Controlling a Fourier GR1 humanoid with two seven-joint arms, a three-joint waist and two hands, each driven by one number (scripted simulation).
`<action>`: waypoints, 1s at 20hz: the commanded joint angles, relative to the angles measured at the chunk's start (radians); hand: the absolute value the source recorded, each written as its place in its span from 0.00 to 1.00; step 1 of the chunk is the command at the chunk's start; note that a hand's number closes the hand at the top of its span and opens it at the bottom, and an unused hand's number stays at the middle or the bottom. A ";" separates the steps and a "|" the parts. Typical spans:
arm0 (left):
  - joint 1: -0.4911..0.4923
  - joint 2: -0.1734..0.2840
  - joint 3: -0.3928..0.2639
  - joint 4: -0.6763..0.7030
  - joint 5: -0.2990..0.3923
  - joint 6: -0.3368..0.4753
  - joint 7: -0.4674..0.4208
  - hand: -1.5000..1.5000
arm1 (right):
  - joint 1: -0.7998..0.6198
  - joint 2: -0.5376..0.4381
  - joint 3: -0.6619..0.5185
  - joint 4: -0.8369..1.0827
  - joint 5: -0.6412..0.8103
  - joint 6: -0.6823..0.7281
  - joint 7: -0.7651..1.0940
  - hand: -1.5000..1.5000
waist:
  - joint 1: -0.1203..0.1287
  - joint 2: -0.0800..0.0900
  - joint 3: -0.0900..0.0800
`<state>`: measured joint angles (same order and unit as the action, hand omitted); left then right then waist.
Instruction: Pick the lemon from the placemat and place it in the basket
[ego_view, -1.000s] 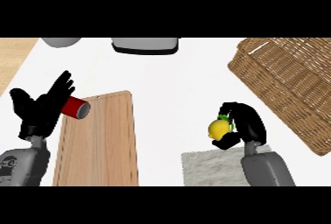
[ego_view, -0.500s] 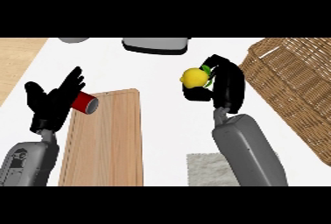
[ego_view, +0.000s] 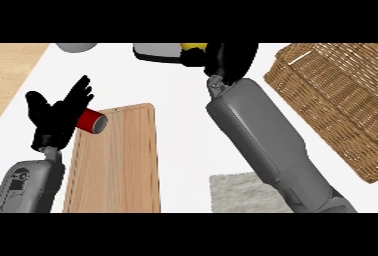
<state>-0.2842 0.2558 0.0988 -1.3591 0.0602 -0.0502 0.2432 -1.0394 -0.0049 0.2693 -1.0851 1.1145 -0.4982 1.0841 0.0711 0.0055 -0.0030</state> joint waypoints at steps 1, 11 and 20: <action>0.013 0.004 0.012 0.040 -0.008 0.000 -0.032 0.50 | -0.201 0.005 -0.048 0.120 0.055 0.002 0.210 1.00 | -0.022 0.002 0.000; 0.024 0.028 0.028 -0.032 0.002 -0.001 0.016 0.50 | -0.351 -0.069 -0.263 0.396 0.157 -0.077 0.131 1.00 | -0.038 0.002 0.002; 0.047 0.009 0.040 0.004 -0.012 0.016 -0.046 0.50 | -0.321 -0.189 -0.336 0.498 0.246 -0.065 0.117 1.00 | -0.063 -0.002 0.002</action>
<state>-0.2434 0.2719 0.1364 -1.3650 0.0644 -0.0510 0.2196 -1.3930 -0.1571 -0.0399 -0.6021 1.3378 -0.5258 1.1005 0.0226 0.0059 -0.0013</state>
